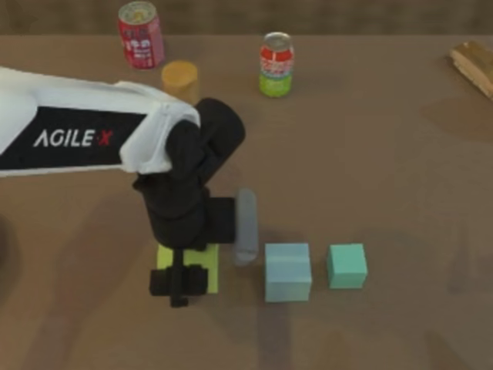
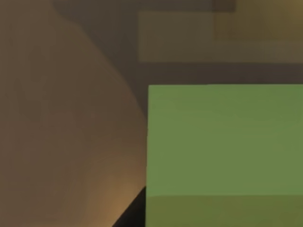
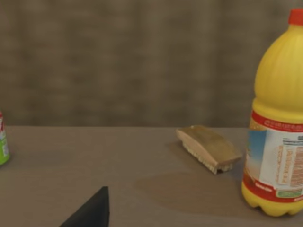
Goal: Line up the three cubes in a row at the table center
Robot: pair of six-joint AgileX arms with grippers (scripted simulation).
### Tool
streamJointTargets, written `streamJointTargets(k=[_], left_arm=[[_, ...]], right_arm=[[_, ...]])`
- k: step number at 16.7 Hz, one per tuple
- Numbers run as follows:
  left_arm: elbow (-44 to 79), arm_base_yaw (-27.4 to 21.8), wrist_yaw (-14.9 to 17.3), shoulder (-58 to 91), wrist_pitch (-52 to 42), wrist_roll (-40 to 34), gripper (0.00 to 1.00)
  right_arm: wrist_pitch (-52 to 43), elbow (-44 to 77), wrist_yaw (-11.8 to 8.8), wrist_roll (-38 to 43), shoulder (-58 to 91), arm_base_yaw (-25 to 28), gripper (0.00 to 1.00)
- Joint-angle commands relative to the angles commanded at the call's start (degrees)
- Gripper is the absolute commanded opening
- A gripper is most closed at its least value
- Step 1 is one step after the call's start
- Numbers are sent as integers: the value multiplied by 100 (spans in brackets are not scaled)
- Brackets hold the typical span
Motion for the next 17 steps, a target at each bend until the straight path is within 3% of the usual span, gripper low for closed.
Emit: streamJointTargets(k=[8,17], left_arm=[[0,0,0,0,0,0,98],[1,11,0,-5,-1,0,100]], right_arm=[[0,0,0,0,0,0,100],[0,0,0,0,0,0,100]])
